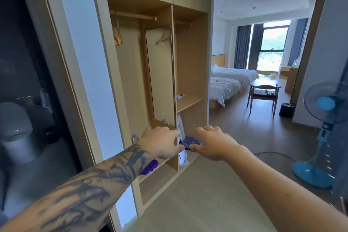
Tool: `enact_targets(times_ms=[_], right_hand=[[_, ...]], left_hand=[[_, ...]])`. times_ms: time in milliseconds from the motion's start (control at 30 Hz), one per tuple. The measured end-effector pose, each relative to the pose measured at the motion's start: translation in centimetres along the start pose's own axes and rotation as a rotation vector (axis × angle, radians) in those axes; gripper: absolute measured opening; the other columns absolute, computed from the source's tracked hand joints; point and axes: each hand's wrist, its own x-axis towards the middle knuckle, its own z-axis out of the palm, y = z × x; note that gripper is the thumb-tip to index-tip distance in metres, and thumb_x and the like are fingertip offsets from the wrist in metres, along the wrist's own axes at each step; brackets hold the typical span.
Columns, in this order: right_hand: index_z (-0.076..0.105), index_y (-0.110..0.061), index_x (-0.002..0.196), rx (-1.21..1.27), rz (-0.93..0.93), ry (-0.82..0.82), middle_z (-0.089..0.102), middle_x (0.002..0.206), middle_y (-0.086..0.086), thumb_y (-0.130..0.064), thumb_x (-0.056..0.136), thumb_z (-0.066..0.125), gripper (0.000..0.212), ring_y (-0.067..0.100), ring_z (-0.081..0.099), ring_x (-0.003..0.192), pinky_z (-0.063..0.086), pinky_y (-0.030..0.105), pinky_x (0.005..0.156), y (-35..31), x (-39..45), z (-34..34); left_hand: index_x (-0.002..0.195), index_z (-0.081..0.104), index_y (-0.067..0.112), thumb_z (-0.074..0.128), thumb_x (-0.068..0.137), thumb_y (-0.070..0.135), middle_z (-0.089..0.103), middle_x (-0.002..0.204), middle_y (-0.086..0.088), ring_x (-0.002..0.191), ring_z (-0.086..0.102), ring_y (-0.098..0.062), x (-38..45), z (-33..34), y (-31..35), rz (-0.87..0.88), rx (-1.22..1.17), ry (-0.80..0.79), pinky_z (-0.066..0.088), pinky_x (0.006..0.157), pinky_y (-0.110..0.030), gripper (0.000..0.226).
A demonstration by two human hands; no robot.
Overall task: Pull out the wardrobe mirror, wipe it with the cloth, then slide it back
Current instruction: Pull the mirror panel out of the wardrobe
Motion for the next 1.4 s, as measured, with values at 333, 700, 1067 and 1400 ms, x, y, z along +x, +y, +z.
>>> enact_targets(times_ms=[333,700,1067,1400], right_hand=[[0.034,-0.035,0.156,0.033,0.031,-0.073,0.038,0.160,-0.001,-0.064,0.099,0.053,0.067,0.030,0.032,0.147,0.040,0.049,0.110,4.6,1.7,4.8],[0.026,-0.040,0.159,-0.009,0.071,-0.098,0.029,0.165,-0.002,-0.062,0.099,0.053,0.069,0.033,0.029,0.149,0.040,0.049,0.112,6.9,12.3,7.5],[0.034,-0.034,0.148,-0.062,0.101,-0.132,0.039,0.152,0.001,-0.056,0.100,0.053,0.057,0.031,0.035,0.141,0.046,0.044,0.097,4.3,30.8,8.2],[0.028,-0.039,0.154,-0.093,0.100,-0.140,0.040,0.152,-0.001,-0.056,0.099,0.054,0.063,0.030,0.038,0.141,0.048,0.046,0.098,4.8,41.3,11.3]], left_hand=[[0.146,0.049,0.040,0.043,0.098,0.074,0.060,0.140,0.000,0.128,0.058,-0.029,3.5,4.1,2.9,-0.010,-0.026,-0.051,0.036,0.090,-0.047,0.060],[0.148,0.051,0.032,0.046,0.101,0.066,0.058,0.142,-0.006,0.131,0.056,-0.033,12.7,7.8,-1.7,0.006,-0.086,-0.167,0.043,0.100,-0.043,0.058],[0.145,0.050,0.033,0.043,0.100,0.069,0.059,0.140,-0.003,0.130,0.057,-0.031,28.2,8.0,-14.6,0.026,-0.103,-0.120,0.041,0.101,-0.048,0.057],[0.143,0.050,0.030,0.048,0.103,0.059,0.059,0.139,-0.002,0.127,0.059,-0.029,38.1,10.7,-19.7,0.043,-0.131,-0.002,0.047,0.097,-0.045,0.050]])
